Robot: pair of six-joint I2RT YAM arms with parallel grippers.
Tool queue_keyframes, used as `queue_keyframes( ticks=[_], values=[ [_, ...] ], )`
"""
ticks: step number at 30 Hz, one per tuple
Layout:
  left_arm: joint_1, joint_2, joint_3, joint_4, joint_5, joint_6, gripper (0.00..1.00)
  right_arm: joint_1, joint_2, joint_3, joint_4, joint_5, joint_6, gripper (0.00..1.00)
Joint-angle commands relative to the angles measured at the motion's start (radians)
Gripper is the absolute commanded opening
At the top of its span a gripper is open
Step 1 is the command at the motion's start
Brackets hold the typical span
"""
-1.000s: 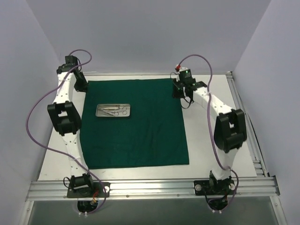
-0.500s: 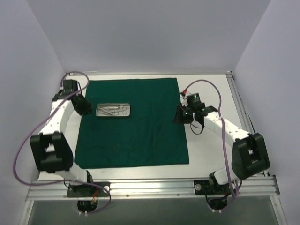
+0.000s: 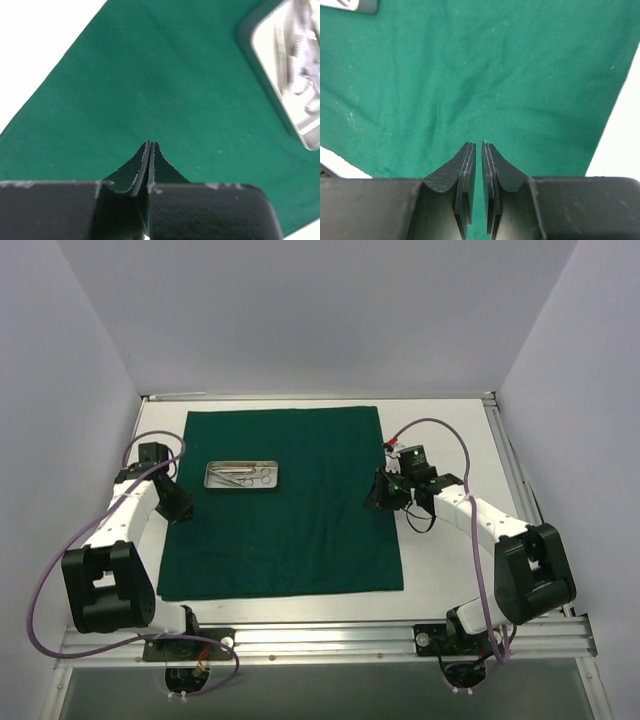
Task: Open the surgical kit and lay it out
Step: Smooth out the surgical kit at the center of the board.
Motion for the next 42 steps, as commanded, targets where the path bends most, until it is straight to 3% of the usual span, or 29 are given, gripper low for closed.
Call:
queue_keyframes(
  ticks=[1, 7, 15, 22, 31, 38, 42],
  values=[
    [0.017, 0.027, -0.005, 0.015, -0.052, -0.027, 0.02, 0.014, 0.030, -0.022, 0.033, -0.044, 0.010, 0.12],
    [0.043, 0.133, 0.018, -0.021, -0.063, -0.023, 0.02, 0.018, 0.087, -0.044, 0.082, -0.055, 0.029, 0.10],
    [0.056, 0.208, -0.047, -0.086, -0.075, -0.093, 0.02, 0.020, 0.129, -0.065, 0.012, 0.106, 0.063, 0.08],
    [0.083, 0.291, -0.081, -0.110, -0.099, -0.096, 0.02, 0.020, 0.176, -0.145, 0.018, 0.140, 0.106, 0.08],
    [0.108, 0.208, -0.098, -0.122, -0.161, -0.075, 0.02, 0.020, 0.081, -0.202, -0.054, 0.233, 0.158, 0.09],
    [0.119, 0.184, -0.033, -0.104, -0.158, 0.033, 0.02, 0.014, 0.027, -0.174, -0.146, 0.307, 0.137, 0.10],
    [0.117, 0.164, -0.001, -0.078, -0.133, 0.092, 0.06, 0.014, 0.034, -0.132, -0.132, 0.265, 0.103, 0.10]
  ],
)
